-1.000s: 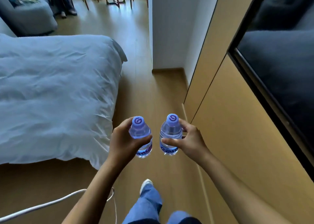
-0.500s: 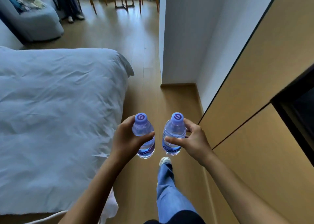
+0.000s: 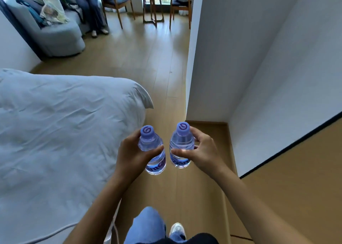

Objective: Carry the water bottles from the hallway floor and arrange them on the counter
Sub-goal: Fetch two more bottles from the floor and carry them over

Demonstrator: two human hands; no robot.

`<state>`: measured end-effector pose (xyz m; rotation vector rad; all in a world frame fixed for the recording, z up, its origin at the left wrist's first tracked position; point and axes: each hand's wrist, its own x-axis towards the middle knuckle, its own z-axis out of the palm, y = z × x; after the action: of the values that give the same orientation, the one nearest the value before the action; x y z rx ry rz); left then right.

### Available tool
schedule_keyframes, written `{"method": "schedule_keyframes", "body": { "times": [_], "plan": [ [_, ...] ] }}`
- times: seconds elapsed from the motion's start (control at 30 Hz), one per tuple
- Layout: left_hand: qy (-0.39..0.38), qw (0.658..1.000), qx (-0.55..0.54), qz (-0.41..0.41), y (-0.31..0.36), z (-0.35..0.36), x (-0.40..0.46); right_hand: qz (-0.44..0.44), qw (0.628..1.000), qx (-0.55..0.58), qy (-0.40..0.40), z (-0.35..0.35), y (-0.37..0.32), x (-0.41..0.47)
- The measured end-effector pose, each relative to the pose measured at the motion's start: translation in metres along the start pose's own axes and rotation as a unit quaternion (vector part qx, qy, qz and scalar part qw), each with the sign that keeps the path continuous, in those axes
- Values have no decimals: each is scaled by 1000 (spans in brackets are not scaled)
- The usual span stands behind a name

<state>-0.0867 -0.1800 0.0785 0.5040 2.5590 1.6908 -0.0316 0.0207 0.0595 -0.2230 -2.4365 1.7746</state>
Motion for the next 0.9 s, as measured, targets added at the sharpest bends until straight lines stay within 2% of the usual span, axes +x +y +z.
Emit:
{"method": "schedule_keyframes", "body": {
  "times": [0.23, 0.53, 0.9],
  "plan": [
    [-11, 1000, 19, -7, -35, 12, 144, 26, 1000, 6, -7, -6, 22, 133],
    [-55, 998, 30, 24, -81, 9, 375, 70, 997, 21, 21, -2, 26, 357],
    [-42, 998, 47, 26, -118, 7, 614, 105, 991, 58, 53, -7, 33, 605]
  ]
}}
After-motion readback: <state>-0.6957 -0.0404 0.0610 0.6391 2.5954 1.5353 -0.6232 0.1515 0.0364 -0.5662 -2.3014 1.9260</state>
